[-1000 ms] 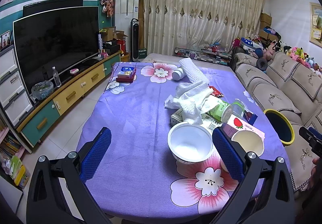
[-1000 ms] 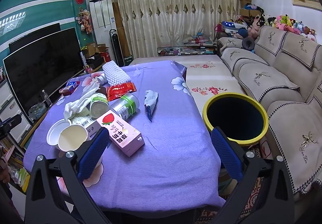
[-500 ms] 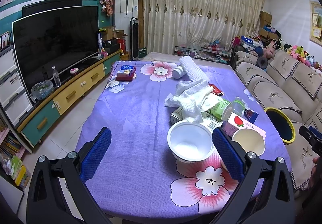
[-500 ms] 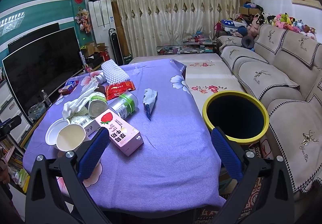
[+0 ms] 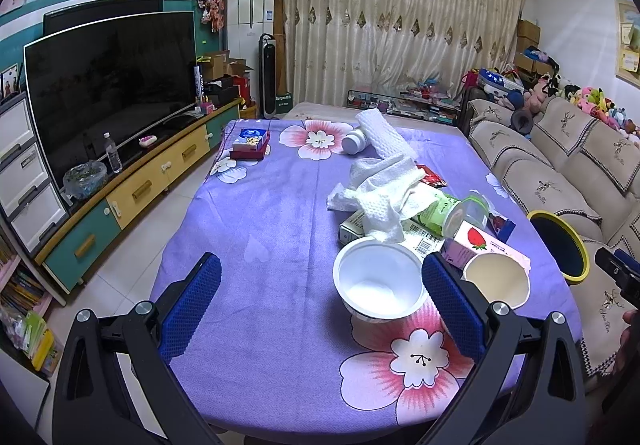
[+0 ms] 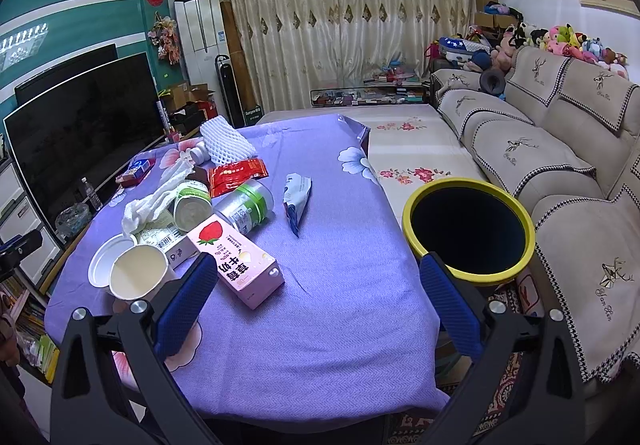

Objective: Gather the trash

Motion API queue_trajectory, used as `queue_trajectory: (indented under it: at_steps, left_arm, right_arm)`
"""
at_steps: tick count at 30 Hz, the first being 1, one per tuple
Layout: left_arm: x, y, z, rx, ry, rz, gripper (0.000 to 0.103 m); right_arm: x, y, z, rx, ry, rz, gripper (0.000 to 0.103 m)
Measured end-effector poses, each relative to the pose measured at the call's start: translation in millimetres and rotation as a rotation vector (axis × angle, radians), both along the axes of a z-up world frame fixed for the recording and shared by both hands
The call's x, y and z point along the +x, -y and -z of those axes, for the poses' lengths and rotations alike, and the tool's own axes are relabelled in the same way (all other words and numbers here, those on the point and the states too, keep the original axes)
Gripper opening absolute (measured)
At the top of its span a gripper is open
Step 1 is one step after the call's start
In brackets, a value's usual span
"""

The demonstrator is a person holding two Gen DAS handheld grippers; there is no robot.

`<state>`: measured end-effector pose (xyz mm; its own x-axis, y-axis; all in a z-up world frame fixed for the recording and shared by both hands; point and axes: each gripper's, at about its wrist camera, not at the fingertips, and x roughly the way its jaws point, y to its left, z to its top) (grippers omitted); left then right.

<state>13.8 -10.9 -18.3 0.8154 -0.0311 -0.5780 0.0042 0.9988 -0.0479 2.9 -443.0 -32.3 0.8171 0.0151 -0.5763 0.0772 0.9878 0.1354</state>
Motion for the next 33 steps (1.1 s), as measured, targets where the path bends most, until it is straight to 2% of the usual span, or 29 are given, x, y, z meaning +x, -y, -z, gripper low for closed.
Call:
queue_trajectory:
  at_steps: [18,22,28,30,32,33]
  left_arm:
    - [7.2,-5.8,4.2,-0.004,-0.025,-0.009,0.099]
    - [9.3,-5.7,5.6,0.004,-0.026,-0.018,0.099]
    - [13.2,-6.7,9.0,0.009,-0.033,-0.022,0.099]
    - [14.7,-7.4,10.4,0.011,-0.036,-0.024,0.099]
    - [16.8,-8.8,12.0,0.01,-0.039,-0.027,0.099]
    - [17.7,-9.1,12.9,0.008,-0.041,-0.028,0.099]
  right_arm:
    - [16.3,-8.4,5.9,-0.004,-0.042,-0.028,0.096]
    - [28.8,-22.1,5.0,-0.015,-0.053,-0.079,0.097]
    - [55.6,-55.4,10.6,0.01,-0.108,-0.231,0.096]
    - [62.5,-68.8,11.0,0.015,-0.121,-0.286,0.091]
    - [65.5,-80.5,11.2,-0.001,-0.129,-0.317,0.076]
    - [68.3,-88.0,11.2,-0.013,-0.136,-0.34,0.073]
